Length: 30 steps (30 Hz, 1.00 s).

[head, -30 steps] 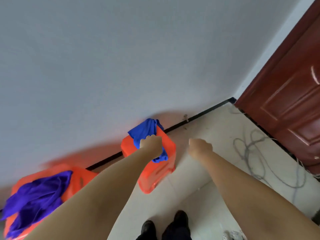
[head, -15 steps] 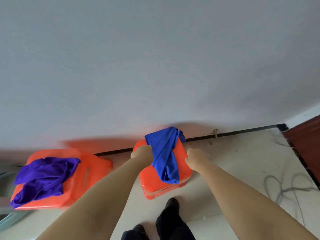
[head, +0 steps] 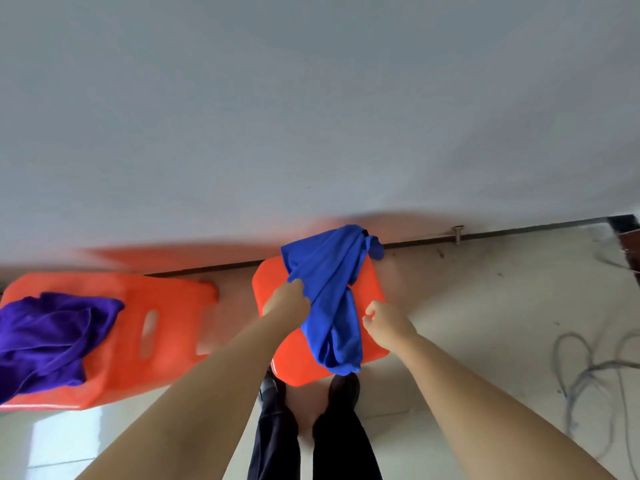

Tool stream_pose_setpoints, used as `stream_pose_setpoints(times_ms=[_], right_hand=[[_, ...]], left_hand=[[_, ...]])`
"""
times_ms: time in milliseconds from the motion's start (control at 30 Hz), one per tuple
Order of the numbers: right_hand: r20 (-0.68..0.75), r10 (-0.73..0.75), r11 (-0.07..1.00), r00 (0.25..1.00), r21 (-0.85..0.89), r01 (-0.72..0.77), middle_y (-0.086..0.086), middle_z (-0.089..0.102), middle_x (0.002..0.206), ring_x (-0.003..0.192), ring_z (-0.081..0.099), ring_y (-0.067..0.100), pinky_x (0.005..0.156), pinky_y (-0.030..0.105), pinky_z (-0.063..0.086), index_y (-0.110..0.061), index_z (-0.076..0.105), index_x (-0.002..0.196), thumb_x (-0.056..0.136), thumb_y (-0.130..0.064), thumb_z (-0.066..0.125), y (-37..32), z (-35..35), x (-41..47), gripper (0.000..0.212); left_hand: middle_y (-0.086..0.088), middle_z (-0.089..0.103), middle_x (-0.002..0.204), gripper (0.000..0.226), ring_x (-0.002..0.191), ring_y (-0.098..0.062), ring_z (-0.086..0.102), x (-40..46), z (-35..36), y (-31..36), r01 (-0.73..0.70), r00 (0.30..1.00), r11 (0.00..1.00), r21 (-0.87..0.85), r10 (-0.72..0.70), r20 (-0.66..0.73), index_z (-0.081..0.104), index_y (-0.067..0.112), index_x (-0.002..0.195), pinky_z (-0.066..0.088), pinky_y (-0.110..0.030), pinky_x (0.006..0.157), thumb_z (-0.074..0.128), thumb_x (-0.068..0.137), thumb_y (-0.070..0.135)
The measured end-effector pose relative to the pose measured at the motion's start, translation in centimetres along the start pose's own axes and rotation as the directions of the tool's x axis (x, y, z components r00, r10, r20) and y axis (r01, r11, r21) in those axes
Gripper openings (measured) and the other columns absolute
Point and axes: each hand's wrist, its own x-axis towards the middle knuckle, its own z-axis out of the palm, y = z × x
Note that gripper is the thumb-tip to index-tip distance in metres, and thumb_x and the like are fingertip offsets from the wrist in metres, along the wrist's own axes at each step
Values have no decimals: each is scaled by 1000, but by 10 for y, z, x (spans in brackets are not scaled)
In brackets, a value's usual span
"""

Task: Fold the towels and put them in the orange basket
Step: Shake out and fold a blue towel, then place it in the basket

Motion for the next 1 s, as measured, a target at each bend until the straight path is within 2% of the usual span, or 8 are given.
stream_pose_setpoints(times_ms=[133,267,367,467,633,833,900,1000], right_hand=[[11,31,945,999,327,-33,8,56,130,118,54,26,94,34,43,-14,43,135,96,-21,43,1,23,38,40],[36,98,782,995,615,-99,8,59,122,110,59,27,91,37,48,-16,41,136,95,-21,45,-5,44,68,41],[50,128,713,991,689,-127,6,61,107,100,60,28,92,42,49,-16,45,129,93,-20,46,-10,54,81,35],[-1,136,647,991,758,-88,3,60,99,90,58,25,87,41,48,-18,51,118,92,-15,46,-17,58,89,27],[84,80,319,993,942,-105,8,65,101,99,62,28,89,44,51,-20,62,93,95,-22,48,-31,60,91,14],[234,68,-120,970,967,-225,10,63,116,101,62,23,73,32,51,-13,54,123,97,-24,45,-42,40,70,29],[225,-6,-148,974,963,-223,15,61,125,113,59,28,79,35,51,-10,51,130,99,-23,41,-43,29,60,36],[189,7,-25,982,982,-189,18,61,124,114,59,34,82,40,52,-8,51,132,97,-23,42,-53,10,40,39]], left_hand=[[-10,30,150,56,138,-29,29,44,15,1,0,993,997,-73,-9,-117,26,11,146,36,-41,105,45,95,23],[-13,30,149,75,136,-32,33,77,25,-11,30,1000,981,-192,-30,3,14,13,151,37,-42,105,56,91,32],[-13,39,143,77,129,-32,42,87,31,-15,38,999,975,-219,-34,24,19,14,150,43,-38,97,61,88,30],[-8,56,124,54,112,-28,55,89,28,-17,36,999,940,-340,-22,43,42,14,137,43,-32,84,61,88,24],[-1,63,90,12,82,-15,57,75,11,-17,-53,994,759,-648,99,34,64,18,100,48,-28,74,53,94,18],[-5,61,91,16,86,-20,55,50,-4,-18,-11,999,536,-844,37,10,63,15,89,46,-39,82,52,91,28],[-3,64,90,17,83,-19,58,39,-15,-18,-6,1000,501,-866,-4,-9,64,16,88,49,-36,82,50,94,22],[0,60,80,15,73,-15,53,22,-31,-16,-32,995,517,-856,-62,-75,61,19,80,45,-27,69,53,93,18]])
